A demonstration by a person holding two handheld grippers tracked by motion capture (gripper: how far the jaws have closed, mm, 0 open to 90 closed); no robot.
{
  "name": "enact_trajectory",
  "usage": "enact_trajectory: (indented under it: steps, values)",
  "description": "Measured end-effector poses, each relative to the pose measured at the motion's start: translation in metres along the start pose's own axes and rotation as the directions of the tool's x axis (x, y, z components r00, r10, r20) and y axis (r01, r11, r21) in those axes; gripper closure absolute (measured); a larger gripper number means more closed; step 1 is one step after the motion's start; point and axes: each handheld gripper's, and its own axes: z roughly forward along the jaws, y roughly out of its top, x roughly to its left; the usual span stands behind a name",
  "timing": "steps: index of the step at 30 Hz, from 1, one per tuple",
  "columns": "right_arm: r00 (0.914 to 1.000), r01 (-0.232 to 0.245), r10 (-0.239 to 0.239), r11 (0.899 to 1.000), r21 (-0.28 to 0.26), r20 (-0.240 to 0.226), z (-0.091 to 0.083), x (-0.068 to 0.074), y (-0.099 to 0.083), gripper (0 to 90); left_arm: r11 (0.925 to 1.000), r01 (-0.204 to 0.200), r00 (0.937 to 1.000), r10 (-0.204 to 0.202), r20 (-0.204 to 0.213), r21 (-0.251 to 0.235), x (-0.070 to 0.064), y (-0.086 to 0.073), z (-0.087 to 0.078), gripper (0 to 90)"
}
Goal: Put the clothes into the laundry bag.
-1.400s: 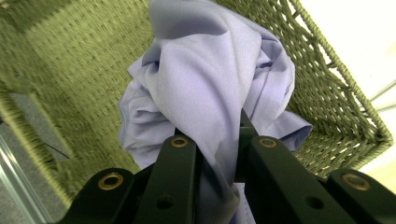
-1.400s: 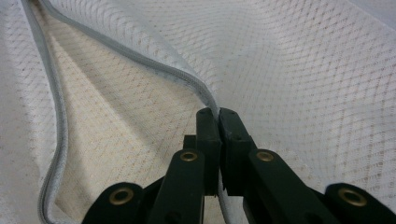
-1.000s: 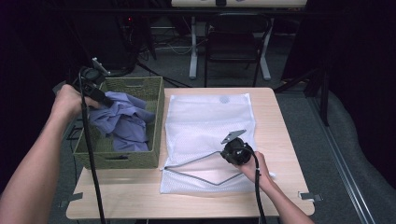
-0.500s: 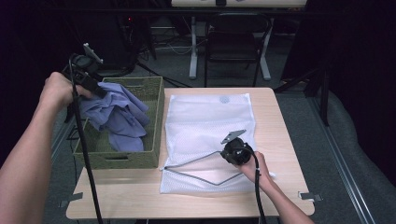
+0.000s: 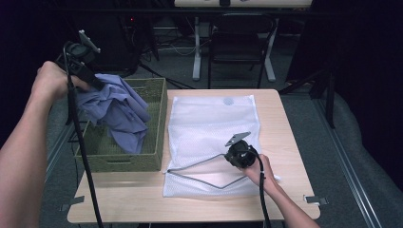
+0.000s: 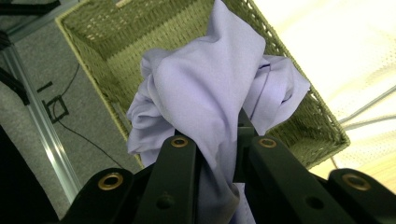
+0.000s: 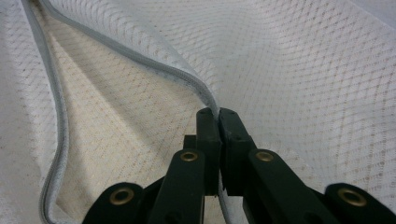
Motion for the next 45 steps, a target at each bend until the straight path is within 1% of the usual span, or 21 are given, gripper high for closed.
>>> enact_trajectory:
  steps: [2,7,11,16,20,23,24,27,28,30,36,37,45]
  values:
    - [1.0,-0.001,0.001,1.0,-0.001,0.002,0.0,0.0,0.0,88.2,1.0,0.001,1.0,-0.001,0.006,-0.004,0.0,0.001,-0.004,84.8]
    - [1.0,0.001,-0.001,1.0,0.0,-0.001,0.0,0.0,0.0,88.2,0.9999,-0.007,1.0,0.007,-0.005,-0.013,-0.002,0.006,-0.016,84.8]
    - [1.0,0.001,-0.001,1.0,0.0,-0.002,0.0,0.0,0.0,88.3,0.9997,-0.011,0.9998,0.011,-0.017,-0.024,-0.006,0.009,-0.023,84.8]
    - [1.0,-0.001,0.001,1.0,-0.001,0.0,0.0,0.0,0.0,88.3,0.9995,-0.02,0.9993,0.019,-0.033,-0.024,-0.008,0.014,-0.033,84.8]
    - [1.0,-0.003,0.003,1.0,-0.002,-0.001,0.0,0.0,0.0,88.3,0.9992,-0.017,0.9989,0.016,-0.045,-0.037,-0.01,0.018,-0.042,84.8]
    - [1.0,-0.003,0.003,1.0,-0.002,-0.001,0.0,0.0,0.0,88.2,0.9985,-0.027,0.9983,0.024,-0.053,-0.048,-0.012,0.021,-0.05,84.8]
    - [1.0,-0.002,0.002,1.0,-0.002,0.0,0.0,0.0,0.0,88.2,0.9981,-0.021,0.9983,0.018,-0.056,-0.057,-0.013,0.022,-0.053,84.8]
    - [1.0,-0.002,0.002,1.0,-0.003,0.001,-0.001,0.0,0.0,88.2,0.9976,-0.029,0.9976,0.025,-0.064,-0.062,-0.017,0.026,-0.061,84.8]
    - [1.0,-0.001,0.001,1.0,-0.004,0.002,-0.001,0.0,0.0,88.3,0.9973,-0.036,0.9973,0.032,-0.066,-0.064,-0.018,0.027,-0.063,84.8]
    - [1.0,-0.004,0.004,1.0,-0.003,0.003,-0.001,0.0,0.0,88.3,0.9965,-0.035,0.997,0.03,-0.072,-0.076,-0.021,0.03,-0.067,84.8]
    - [1.0,-0.002,0.002,1.0,-0.004,0.003,-0.001,0.0,0.0,88.2,0.9942,-0.051,0.9955,0.043,-0.084,-0.094,-0.026,0.037,-0.08,84.8]
    - [1.0,-0.002,0.002,1.0,-0.004,0.003,-0.001,0.0,0.0,88.2,0.9939,-0.048,0.9955,0.04,-0.086,-0.099,-0.028,0.038,-0.081,84.8]
    - [1.0,-0.006,0.006,1.0,-0.005,0.001,-0.001,0.001,0.0,88.2,0.9871,-0.067,0.9931,0.052,-0.105,-0.145,-0.037,0.048,-0.093,84.8]
